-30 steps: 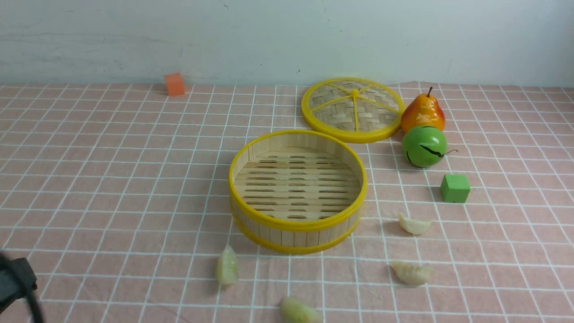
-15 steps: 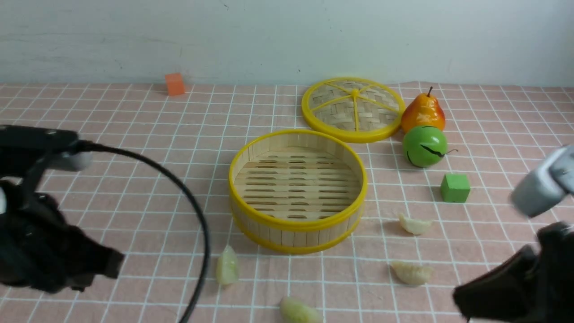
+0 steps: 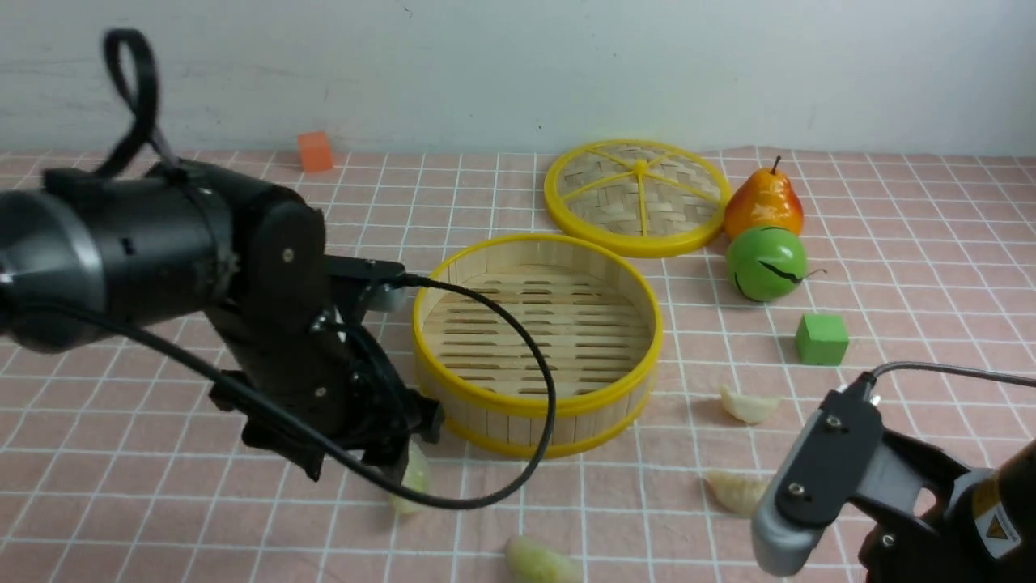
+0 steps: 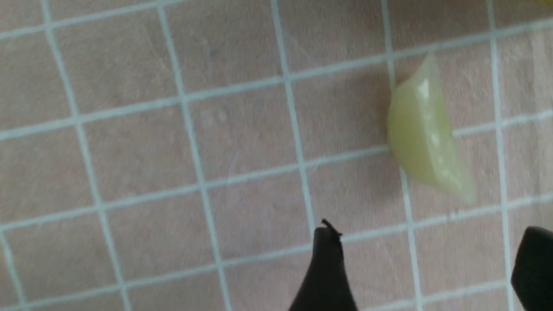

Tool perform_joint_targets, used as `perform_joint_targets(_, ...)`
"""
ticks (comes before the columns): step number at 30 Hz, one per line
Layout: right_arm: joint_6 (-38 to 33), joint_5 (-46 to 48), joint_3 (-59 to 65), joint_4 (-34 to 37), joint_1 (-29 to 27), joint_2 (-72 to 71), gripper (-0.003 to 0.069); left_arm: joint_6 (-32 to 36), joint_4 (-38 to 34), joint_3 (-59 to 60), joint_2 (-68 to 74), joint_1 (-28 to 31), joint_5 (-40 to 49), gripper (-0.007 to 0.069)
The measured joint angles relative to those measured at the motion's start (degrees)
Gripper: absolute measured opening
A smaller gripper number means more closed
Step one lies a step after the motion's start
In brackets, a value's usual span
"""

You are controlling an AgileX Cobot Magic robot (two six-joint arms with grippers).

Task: Put the dumplings into the steamer on the table with the pink tablecloth.
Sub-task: 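Reach for and grasp a dumpling on the table with the left gripper, then place the dumpling into the bamboo steamer basket with the left gripper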

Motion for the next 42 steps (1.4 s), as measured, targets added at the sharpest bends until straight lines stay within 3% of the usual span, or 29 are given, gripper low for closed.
perform_joint_targets(6, 1.0, 0.16, 0.0, -0.35, 0.0, 0.0, -0.0002, -0.86, -1.41, 0.0, 7.18, 0.0, -7.42, 0.048)
perform_joint_targets(8, 1.03, 0.16, 0.0, -0.35, 0.0, 0.0, -0.0001, -0.97, -2.42, 0.0, 9.07, 0.0, -9.15, 0.0424)
perform_joint_targets(12, 1.08, 0.16, 0.0, -0.53, 0.0, 0.0, 0.0, -0.68, -3.33, -0.75, 10.01, 0.0, -9.51, 0.0227)
perform_joint_targets(19, 1.08, 0.16, 0.0, -1.38, 0.0, 0.07, 0.0007, 4.22, -4.59, -9.2, 7.65, -0.06, -1.52, 0.0235)
perform_joint_targets(24, 1.08, -1.19, 0.0, -1.76, 0.0, 0.08, 0.0011, 6.01, -5.58, -23.49, 7.42, -0.06, 4.35, 0.0235)
perform_joint_targets(36, 1.08, -1.58, 0.0, 3.3, 0.0, 0.08, 0.0019, 5.43, -4.03, -41.5, 27.85, -0.06, 6.7, 0.0237)
perform_joint_targets(42, 1.08, -1.95, -0.06, 3.34, 0.0, 0.08, 0.0028, 5.05, -1.92, -45.95, 29.5, -0.06, 8.75, 0.0444)
